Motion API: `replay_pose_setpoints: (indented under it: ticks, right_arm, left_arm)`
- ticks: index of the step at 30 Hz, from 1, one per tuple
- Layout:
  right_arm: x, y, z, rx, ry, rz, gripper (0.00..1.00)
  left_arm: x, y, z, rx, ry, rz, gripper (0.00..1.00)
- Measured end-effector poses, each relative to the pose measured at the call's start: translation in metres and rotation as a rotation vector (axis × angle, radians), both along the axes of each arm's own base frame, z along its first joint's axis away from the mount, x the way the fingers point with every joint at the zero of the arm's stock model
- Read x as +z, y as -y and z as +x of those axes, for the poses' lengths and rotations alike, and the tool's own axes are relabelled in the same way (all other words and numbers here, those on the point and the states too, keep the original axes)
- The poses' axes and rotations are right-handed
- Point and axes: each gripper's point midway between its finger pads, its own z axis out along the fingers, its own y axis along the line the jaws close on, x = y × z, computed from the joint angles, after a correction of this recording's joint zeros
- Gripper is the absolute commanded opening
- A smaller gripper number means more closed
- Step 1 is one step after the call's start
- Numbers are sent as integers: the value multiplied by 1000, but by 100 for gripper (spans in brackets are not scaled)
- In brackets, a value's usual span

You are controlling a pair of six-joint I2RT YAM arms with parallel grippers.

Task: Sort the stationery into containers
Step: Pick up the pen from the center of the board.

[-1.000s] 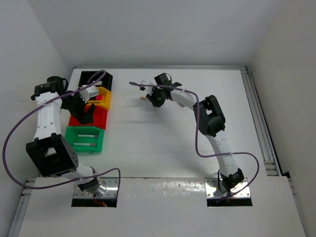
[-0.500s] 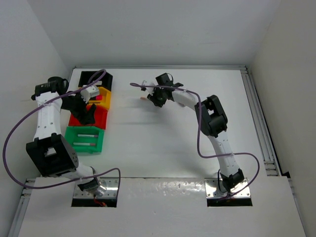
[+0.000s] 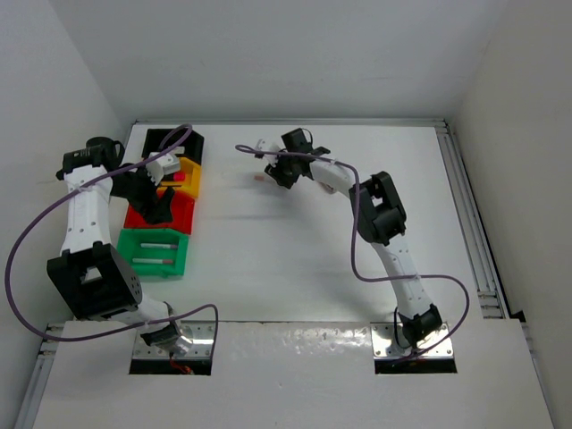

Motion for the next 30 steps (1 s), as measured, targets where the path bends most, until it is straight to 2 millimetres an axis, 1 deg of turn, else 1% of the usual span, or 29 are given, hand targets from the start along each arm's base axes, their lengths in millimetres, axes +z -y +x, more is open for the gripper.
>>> replay_pose_setpoints:
  ticks: [1,4,9,14,15,17,18,21,23,25,28,30]
  right_arm:
    - [-7,1,-2,3,-11,-11,39]
    - [-6,0,0,20,-6,-27,34]
    - [-9,-4,-3,57,-7,-64,24]
    - [-11,-6,-15,108,-30,-111,17]
    - [-11,-6,-18,118,-36,-120,13]
    - [-12,-7,-22,134,-40,-131,7]
    - [-12,-7,-23,143,-38,-136,2]
    - [-11,-9,-28,170,-33,-150,0]
    - [-12,-9,-37,194,-37,-165,0]
    - [-12,-7,-52,218,-47,-188,0]
    - [-12,-4,-77,245,-74,-216,0]
    - [-12,1,-94,243,-103,-228,0]
  left_arm:
    - [0,0,0,1,-1,0,88]
    - [1,0,0,4,0,-3,88]
    - [3,0,1,9,5,-4,88]
    - [8,1,-1,10,22,2,88]
    - [10,2,-1,10,26,2,88]
    - [11,2,-1,12,32,4,88]
    - [12,3,-1,12,33,3,88]
    - [15,3,-1,13,40,4,88]
    - [17,3,-1,16,46,5,88]
    - [20,4,-1,18,56,7,88]
    - [26,6,-3,22,75,5,87]
    - [33,10,-4,28,99,-11,87]
